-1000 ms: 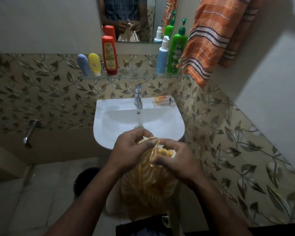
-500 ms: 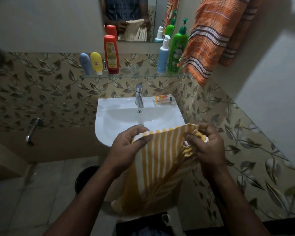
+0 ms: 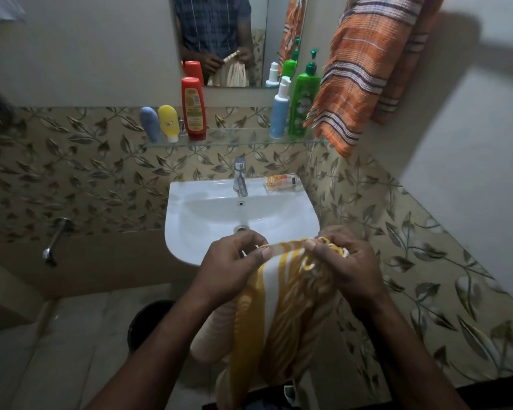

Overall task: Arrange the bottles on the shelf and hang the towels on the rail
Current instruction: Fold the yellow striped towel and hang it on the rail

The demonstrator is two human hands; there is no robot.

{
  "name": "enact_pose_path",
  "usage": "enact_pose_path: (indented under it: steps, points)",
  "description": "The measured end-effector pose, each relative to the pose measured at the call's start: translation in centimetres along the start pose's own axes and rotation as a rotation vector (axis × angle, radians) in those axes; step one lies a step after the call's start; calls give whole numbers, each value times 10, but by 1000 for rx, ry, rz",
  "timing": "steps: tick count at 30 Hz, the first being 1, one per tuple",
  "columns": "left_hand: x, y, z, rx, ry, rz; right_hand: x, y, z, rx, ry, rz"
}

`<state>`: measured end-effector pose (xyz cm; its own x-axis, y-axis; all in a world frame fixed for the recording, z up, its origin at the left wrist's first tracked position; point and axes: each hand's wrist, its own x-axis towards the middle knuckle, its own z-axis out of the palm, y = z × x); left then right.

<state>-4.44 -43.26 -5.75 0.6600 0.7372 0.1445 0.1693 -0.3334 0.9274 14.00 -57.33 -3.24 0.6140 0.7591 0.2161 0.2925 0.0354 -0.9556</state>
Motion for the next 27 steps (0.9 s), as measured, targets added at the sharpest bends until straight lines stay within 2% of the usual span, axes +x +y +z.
enact_pose_path:
  steps: [3,6,9,12,15,18,21,23,25,27]
  points:
    - [-1,-2,4,12,33,18,-2,-1,-5,119,29,53]
    - [3,2,1,-79,85,41,-6,-2,-4,44,-74,76]
    - [6,17,1,-102,-25,86,-11,-5,9,-45,-195,164]
    - [7,27,5,48,-79,168,-11,-9,14,-169,-260,19]
    - [9,19,1,148,-76,160,-6,-18,1,-155,-173,-13]
    - [7,9,-1,294,-90,176,1,-18,-17,-22,-61,23]
    - [6,0,4,406,-15,145,0,-13,-18,104,-57,68]
    - [7,-3,3,454,10,118,-4,-9,-13,90,-47,79]
    - [8,-4,0,367,-7,63,-10,-6,-4,117,-76,106]
    - [7,2,-1,117,-12,7,-11,1,2,-25,-130,129]
